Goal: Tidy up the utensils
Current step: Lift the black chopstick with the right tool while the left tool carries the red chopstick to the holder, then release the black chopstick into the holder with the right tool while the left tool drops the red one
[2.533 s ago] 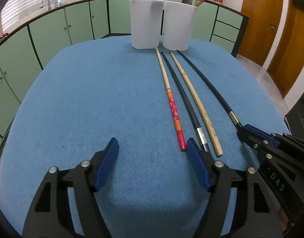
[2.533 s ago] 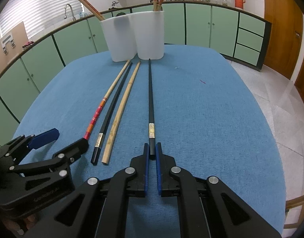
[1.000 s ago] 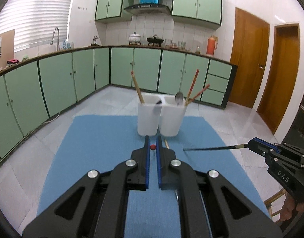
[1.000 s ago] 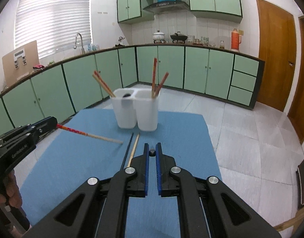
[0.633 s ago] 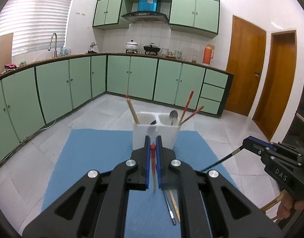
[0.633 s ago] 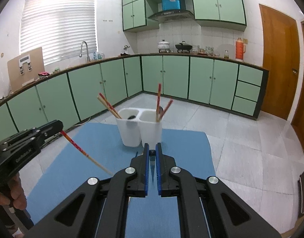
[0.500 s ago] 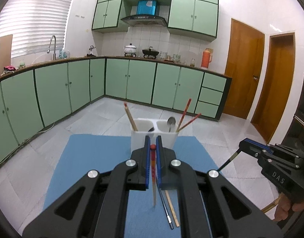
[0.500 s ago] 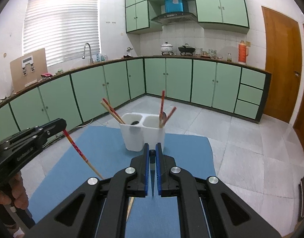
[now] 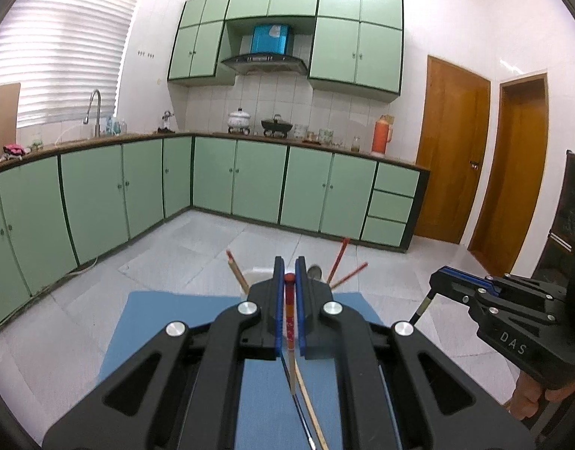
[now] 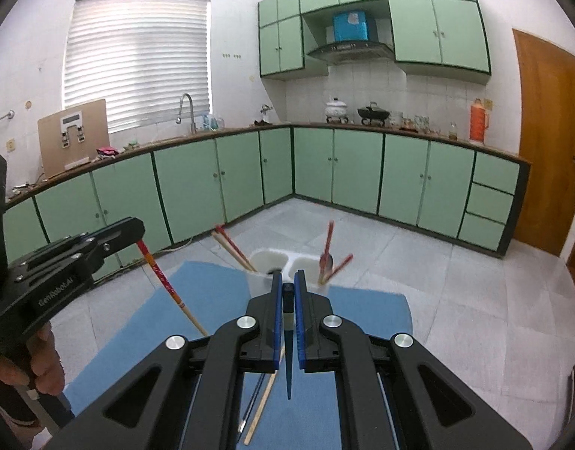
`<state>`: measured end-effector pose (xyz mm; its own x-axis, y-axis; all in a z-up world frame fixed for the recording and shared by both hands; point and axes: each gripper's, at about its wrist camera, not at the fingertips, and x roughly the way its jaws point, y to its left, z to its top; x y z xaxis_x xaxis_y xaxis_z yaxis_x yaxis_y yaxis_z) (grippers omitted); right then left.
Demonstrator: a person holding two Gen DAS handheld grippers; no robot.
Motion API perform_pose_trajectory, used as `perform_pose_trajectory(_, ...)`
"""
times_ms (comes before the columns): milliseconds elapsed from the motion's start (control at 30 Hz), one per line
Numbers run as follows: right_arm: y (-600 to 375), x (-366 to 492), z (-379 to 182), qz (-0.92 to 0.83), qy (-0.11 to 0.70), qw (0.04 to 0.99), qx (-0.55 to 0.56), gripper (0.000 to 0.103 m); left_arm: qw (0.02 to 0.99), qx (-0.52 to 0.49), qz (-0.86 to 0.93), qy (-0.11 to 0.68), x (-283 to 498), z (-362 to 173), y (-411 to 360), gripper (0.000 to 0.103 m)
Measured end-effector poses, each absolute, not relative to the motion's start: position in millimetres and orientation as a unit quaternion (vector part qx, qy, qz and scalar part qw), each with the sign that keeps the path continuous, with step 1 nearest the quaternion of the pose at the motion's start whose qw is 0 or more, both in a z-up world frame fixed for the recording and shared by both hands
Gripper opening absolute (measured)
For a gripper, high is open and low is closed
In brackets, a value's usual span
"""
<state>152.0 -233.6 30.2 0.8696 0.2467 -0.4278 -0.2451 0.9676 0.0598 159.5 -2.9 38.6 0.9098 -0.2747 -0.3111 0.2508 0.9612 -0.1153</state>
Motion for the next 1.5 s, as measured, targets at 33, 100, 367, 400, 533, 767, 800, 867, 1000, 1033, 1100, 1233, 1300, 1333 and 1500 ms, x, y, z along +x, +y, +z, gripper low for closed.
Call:
perform_pose_trajectory(33, -232.7, 154.0, 36.6, 0.129, 0.215, 0.968, 0.000, 0.006, 0.977, -0.035, -0.134, 0.160, 159.7, 42.1, -3.5, 0.005)
perform_pose_trajectory(100, -231.7, 158.3, 47.0, 0.132, 0.205, 0.970, -0.003, 0.006, 0.979, -0.034, -0.133, 0.149, 163.0, 51.5, -4.6, 0.005)
perform_pose_trajectory(367, -228.5, 189.8, 83.3, 0.138, 0.173, 0.975, -0.004, 0.006, 0.985, -0.038, -0.125, 0.111, 186.0, 85.1, -9.4, 0.005)
perform_pose_trajectory(400, -228.4, 194.2, 86.8, 0.138, 0.170, 0.976, -0.003, 0.006, 0.986, -0.038, -0.124, 0.105, 190.1, 90.1, -10.3, 0.005)
perform_pose_trajectory(533, -229.0, 214.0, 102.5, 0.137, 0.155, 0.978, 0.001, 0.006, 0.988, -0.037, -0.121, 0.086, 205.7, 107.2, -15.2, 0.005)
perform_pose_trajectory(767, -228.0, 253.6, 114.5, 0.126, 0.144, 0.982, -0.001, 0.006, 0.992, -0.024, -0.109, 0.055, 243.6, 124.2, -31.6, 0.005)
perform_pose_trajectory(800, -226.6, 259.6, 114.3, 0.122, 0.144, 0.982, -0.004, 0.006, 0.993, -0.021, -0.106, 0.051, 251.9, 124.3, -35.0, 0.005)
perform_pose_trajectory(867, -224.5, 272.6, 110.0, 0.116, 0.147, 0.982, -0.009, 0.006, 0.993, -0.017, -0.104, 0.052, 266.7, 122.0, -39.3, 0.005)
perform_pose_trajectory(1000, -224.2, 297.4, 95.9, 0.115, 0.158, 0.981, 0.000, 0.006, 0.994, -0.005, -0.096, 0.060, 293.2, 106.8, -48.6, 0.005)
perform_pose_trajectory(1033, -225.1, 303.8, 90.0, 0.116, 0.161, 0.980, 0.004, 0.006, 0.994, -0.001, -0.092, 0.065, 302.5, 98.8, -52.4, 0.005)
perform_pose_trajectory(1100, -226.5, 312.3, 80.3, 0.116, 0.168, 0.979, 0.008, 0.006, 0.993, 0.000, -0.091, 0.080, 314.5, 86.0, -57.3, 0.005)
perform_pose_trajectory(1233, -229.4, 323.4, 59.1, 0.121, 0.180, 0.976, 0.017, 0.006, 0.990, 0.003, -0.088, 0.107, 333.7, 62.2, -58.8, 0.005)
perform_pose_trajectory(1300, -231.8, 325.6, 49.8, 0.124, 0.185, 0.975, 0.023, 0.006, 0.989, 0.007, -0.086, 0.122, 341.0, 50.1, -59.8, 0.005)
perform_pose_trajectory(1333, -233.0, 326.7, 45.0, 0.125, 0.188, 0.974, 0.026, 0.006, 0.988, 0.008, -0.085, 0.128, 344.2, 44.9, -59.6, 0.005)
perform_pose_trajectory(1500, -233.3, 328.8, 28.6, 0.124, 0.200, 0.972, 0.027, 0.006, 0.986, 0.011, -0.082, 0.146, 351.8, 28.2, -54.5, 0.005)
